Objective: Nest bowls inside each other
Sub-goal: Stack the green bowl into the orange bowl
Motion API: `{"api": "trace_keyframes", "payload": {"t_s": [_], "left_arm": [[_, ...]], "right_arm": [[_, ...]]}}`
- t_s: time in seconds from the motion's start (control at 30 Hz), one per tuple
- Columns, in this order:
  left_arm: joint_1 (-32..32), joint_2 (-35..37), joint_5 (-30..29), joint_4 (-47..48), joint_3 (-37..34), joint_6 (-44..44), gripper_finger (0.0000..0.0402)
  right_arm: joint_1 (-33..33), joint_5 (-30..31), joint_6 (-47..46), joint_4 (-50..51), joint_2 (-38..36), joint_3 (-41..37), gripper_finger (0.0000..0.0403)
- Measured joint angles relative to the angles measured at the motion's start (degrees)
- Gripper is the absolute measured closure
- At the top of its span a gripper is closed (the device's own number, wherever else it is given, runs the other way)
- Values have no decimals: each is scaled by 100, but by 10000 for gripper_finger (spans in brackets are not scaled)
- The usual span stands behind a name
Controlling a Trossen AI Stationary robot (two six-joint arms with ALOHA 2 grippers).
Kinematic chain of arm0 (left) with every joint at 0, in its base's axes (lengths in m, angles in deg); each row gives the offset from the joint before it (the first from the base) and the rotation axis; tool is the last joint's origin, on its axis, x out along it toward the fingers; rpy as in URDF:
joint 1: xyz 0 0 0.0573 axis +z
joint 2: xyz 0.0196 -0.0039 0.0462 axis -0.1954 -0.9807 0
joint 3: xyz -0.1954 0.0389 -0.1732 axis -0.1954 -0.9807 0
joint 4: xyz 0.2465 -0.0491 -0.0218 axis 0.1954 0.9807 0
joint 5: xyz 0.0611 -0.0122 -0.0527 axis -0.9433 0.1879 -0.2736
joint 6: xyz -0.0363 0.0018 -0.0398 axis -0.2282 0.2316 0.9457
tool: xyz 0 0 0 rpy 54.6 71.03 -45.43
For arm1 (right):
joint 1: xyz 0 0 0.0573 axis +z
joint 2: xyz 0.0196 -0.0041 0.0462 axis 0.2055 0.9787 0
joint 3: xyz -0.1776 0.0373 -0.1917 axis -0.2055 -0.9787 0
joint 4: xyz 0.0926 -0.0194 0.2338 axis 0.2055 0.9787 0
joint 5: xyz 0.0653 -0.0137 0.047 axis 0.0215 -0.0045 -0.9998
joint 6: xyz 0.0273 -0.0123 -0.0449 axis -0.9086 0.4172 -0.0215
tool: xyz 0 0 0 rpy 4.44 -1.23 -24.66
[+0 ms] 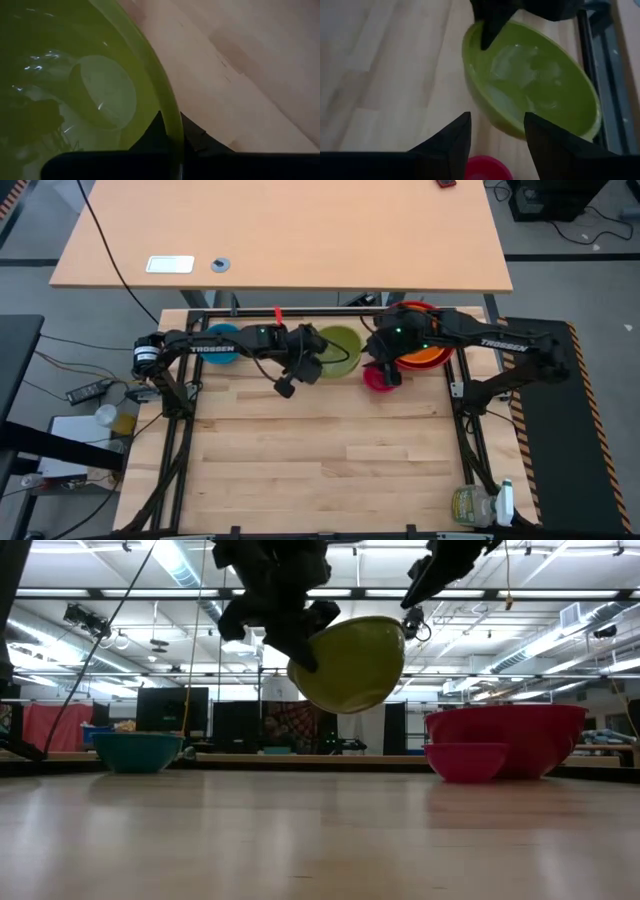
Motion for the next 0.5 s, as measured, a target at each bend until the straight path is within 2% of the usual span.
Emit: {"api": "trace_keyframes", "payload": {"t_s": [0.17, 0.33, 0.5], "left_arm": [[-21, 4, -9, 9, 4, -378, 395], [-155, 4, -18, -17, 4, -928, 395], [-284, 2, -192, 28, -3, -1090, 395]], "right_arm": [[84, -231, -78, -69, -46, 50, 213], [14, -228, 236, 41, 335, 50, 214], [10, -201, 655, 257, 769, 49, 227]]}}
